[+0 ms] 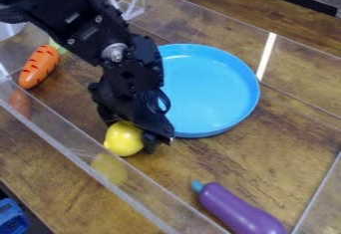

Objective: Put the lemon on the blue tray

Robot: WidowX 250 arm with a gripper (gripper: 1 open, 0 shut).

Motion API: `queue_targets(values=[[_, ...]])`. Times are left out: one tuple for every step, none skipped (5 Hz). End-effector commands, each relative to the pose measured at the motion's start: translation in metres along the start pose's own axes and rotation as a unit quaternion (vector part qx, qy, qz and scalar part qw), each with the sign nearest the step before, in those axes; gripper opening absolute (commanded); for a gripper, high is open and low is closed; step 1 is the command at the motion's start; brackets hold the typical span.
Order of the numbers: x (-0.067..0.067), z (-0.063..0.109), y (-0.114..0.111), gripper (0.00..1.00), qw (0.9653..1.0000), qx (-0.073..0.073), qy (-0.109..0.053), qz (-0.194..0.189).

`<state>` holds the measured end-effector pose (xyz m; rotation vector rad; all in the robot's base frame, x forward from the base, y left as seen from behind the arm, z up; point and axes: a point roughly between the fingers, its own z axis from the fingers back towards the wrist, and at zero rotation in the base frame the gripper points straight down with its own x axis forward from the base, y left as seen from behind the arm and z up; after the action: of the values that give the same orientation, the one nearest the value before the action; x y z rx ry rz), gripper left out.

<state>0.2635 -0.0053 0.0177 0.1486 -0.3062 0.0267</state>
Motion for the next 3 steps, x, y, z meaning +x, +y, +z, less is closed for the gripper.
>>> queue_targets(values=[[-0.0012, 0.0041, -0.0059, 0.0, 0.9999, -0.001, 0.005, -0.015], [0.0001, 0.0049, -0.0064, 0.0, 0.9999, -0.002, 0.006, -0.014], [0.0014, 0.0065, -0.0068, 0.0, 0.9999, -0.003, 0.009, -0.014]])
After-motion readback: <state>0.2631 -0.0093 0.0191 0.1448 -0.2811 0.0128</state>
